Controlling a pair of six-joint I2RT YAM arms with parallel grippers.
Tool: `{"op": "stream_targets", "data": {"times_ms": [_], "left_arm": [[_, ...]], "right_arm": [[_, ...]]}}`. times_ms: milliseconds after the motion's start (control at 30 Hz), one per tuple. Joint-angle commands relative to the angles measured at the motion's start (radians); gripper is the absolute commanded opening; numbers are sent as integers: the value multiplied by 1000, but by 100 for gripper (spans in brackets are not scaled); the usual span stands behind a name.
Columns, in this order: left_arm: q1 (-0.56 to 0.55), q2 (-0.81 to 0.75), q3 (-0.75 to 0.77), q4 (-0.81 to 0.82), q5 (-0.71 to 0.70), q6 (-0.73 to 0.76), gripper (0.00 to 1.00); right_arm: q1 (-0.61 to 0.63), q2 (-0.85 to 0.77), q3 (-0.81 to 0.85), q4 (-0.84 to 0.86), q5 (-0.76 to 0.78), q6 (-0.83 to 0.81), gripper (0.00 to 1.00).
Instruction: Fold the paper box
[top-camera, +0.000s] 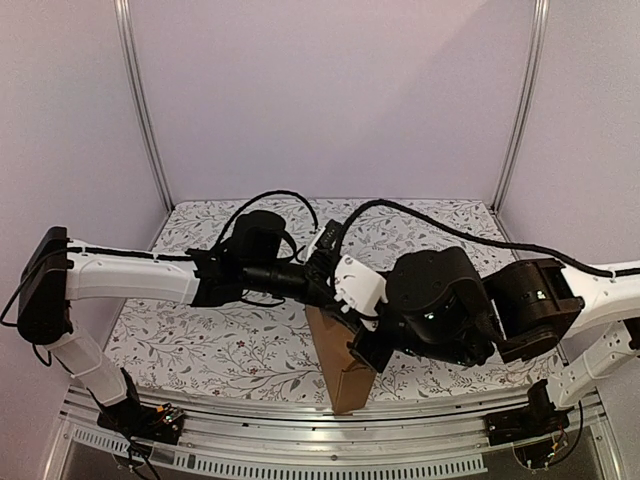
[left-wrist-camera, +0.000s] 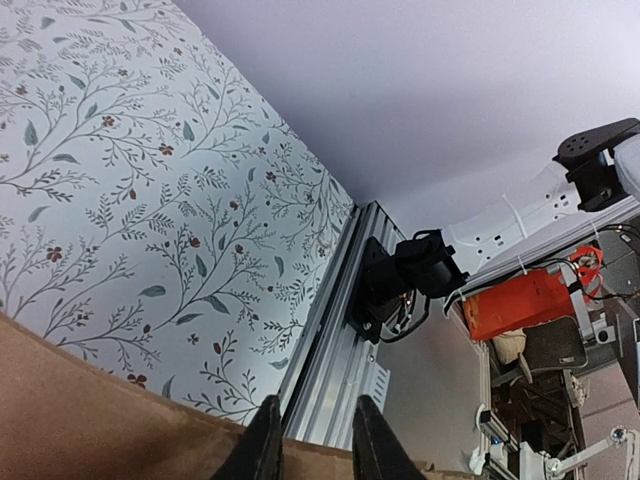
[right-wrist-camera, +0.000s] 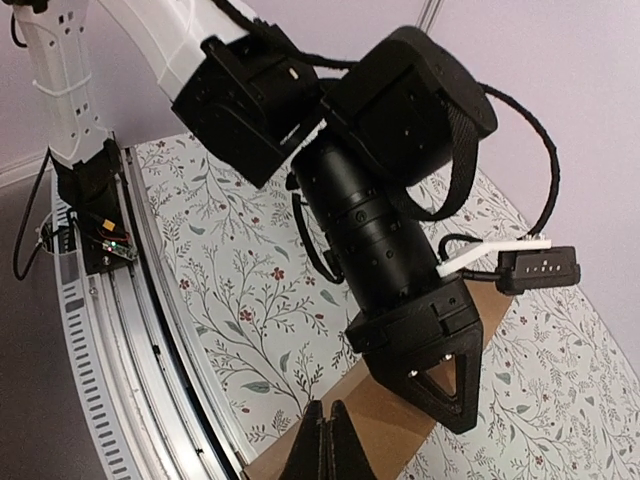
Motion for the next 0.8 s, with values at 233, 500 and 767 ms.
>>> {"op": "stream_targets", "data": {"times_ms": [233,500,767], "left_arm": [[-5,63,-60,-178,-53,17,24],[-6,59,-49,-187,-58,31,24],[-5,49,-57,-197,-40,63,24]], "right_arm": [[79,-28,-486,23,33,511,0],[67,-100,-288,-20,147,241,6],[19,-311,-360,-85,86,140,35]]}}
